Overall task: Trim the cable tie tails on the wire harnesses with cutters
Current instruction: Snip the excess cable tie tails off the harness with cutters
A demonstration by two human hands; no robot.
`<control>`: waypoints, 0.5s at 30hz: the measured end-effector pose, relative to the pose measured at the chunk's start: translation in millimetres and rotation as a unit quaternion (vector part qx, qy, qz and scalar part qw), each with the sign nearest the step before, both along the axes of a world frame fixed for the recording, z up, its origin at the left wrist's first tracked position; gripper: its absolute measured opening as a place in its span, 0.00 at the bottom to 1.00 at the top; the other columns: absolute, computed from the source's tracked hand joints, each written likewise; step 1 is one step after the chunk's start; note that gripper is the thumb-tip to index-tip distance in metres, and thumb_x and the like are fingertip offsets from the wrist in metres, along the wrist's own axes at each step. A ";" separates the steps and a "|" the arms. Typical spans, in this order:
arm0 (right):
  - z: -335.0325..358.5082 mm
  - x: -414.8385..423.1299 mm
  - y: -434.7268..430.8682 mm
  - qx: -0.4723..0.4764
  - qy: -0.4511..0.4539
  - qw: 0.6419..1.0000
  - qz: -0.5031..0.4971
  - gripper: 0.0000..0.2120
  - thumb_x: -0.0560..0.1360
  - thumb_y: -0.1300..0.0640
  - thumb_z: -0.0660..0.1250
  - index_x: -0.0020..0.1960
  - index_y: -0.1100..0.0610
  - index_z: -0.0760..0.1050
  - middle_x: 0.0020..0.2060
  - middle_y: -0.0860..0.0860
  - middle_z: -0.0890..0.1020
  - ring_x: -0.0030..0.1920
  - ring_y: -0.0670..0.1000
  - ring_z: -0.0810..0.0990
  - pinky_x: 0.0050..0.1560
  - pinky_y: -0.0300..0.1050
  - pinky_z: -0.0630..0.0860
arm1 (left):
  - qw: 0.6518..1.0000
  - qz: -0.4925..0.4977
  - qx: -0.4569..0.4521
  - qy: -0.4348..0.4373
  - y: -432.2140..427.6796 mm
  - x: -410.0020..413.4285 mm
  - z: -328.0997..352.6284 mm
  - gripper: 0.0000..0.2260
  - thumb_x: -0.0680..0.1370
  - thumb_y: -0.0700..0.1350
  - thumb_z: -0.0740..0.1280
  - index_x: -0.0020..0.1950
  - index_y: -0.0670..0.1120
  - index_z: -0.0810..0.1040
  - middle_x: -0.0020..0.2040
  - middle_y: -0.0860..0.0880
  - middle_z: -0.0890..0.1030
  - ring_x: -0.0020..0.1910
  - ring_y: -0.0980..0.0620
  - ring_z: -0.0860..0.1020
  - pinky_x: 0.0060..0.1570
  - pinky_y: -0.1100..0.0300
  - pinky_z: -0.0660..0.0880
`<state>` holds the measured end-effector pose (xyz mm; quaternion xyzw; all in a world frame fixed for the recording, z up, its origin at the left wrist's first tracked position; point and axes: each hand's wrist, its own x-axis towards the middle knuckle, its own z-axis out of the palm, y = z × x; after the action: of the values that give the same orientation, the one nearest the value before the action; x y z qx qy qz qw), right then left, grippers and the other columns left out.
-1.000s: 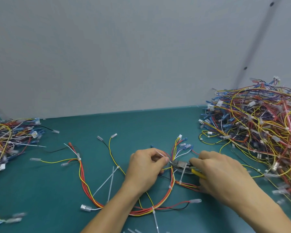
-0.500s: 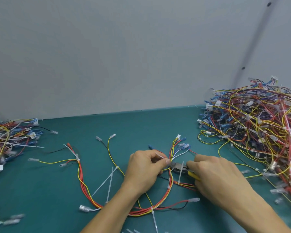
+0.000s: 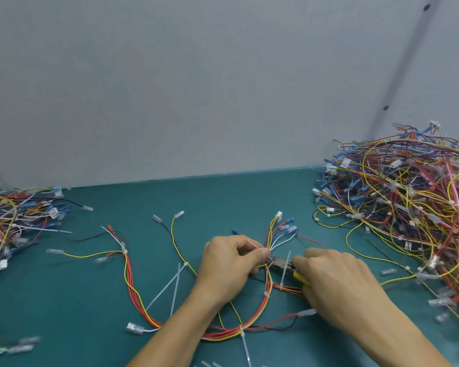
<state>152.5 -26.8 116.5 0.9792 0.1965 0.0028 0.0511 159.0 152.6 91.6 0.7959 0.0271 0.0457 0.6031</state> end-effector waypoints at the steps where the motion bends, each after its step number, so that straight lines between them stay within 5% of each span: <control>1: -0.2 0.3 -0.1 0.004 0.002 1.000 -0.001 0.05 0.75 0.55 0.56 0.45 0.50 0.59 0.49 0.48 0.72 0.51 0.57 0.76 0.38 0.45 0.63 | 1.000 0.010 -0.025 0.004 0.3 0.4 0.3 0.06 0.73 0.41 0.72 0.35 0.48 0.83 0.31 0.51 0.82 0.27 0.56 0.78 0.29 0.68 0.72; 7: 7.8 3.4 -8.2 0.064 -0.037 0.997 -0.031 0.05 0.74 0.51 0.57 0.48 0.50 0.66 0.45 0.46 0.71 0.51 0.54 0.76 0.38 0.46 0.65 | 0.991 0.071 -0.114 0.003 5.6 4.4 1.8 0.08 0.79 0.39 0.64 0.40 0.44 0.78 0.32 0.50 0.80 0.32 0.54 0.78 0.29 0.60 0.75; 11: 18.0 1.9 -15.2 0.073 -0.020 0.996 -0.054 0.10 0.72 0.50 0.60 0.52 0.49 0.65 0.46 0.46 0.76 0.51 0.55 0.77 0.39 0.47 0.68 | 0.993 0.076 -0.072 -0.045 11.0 3.0 12.1 0.12 0.79 0.39 0.61 0.39 0.44 0.81 0.36 0.49 0.83 0.36 0.56 0.81 0.38 0.61 0.79; 15: 33.5 0.9 -30.9 0.078 -0.001 0.996 -0.031 0.12 0.71 0.49 0.60 0.54 0.47 0.70 0.45 0.46 0.77 0.51 0.54 0.77 0.46 0.46 0.75 | 0.991 0.035 -0.107 -0.066 9.9 -4.6 28.2 0.13 0.79 0.38 0.59 0.40 0.45 0.81 0.35 0.49 0.82 0.33 0.53 0.79 0.37 0.58 0.77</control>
<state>153.4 -57.8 150.0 0.9858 0.1650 0.0177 -0.0255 154.4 162.6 119.8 0.7205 0.0197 0.1160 0.6834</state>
